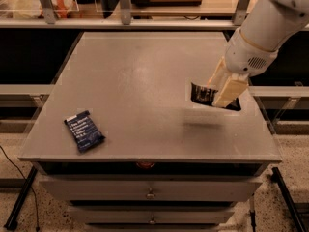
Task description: Move rxbar chocolate near rxbar blueberry
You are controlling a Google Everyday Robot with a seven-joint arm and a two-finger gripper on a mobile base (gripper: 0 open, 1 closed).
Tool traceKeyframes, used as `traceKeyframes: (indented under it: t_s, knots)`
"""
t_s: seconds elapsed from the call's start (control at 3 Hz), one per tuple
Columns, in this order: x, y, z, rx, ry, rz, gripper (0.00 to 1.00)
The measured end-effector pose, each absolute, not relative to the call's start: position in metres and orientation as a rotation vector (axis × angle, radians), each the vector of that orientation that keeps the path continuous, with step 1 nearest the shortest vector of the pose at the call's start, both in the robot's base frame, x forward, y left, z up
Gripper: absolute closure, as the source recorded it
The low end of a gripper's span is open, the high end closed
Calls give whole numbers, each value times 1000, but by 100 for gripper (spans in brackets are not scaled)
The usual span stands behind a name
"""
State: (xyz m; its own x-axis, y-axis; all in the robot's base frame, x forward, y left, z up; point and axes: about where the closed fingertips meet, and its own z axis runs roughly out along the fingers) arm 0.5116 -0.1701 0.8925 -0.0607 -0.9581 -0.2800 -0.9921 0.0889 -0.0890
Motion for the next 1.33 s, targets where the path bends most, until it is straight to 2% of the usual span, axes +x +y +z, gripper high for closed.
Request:
traceKeyframes:
  t_s: [0.67,1.0,1.33]
  knots:
    - [517,-169,910,-1945,2071,154,100]
    - [513,-144,913,-1994,1985,171,100]
    - [509,-92,919,-2098,1822,212,100]
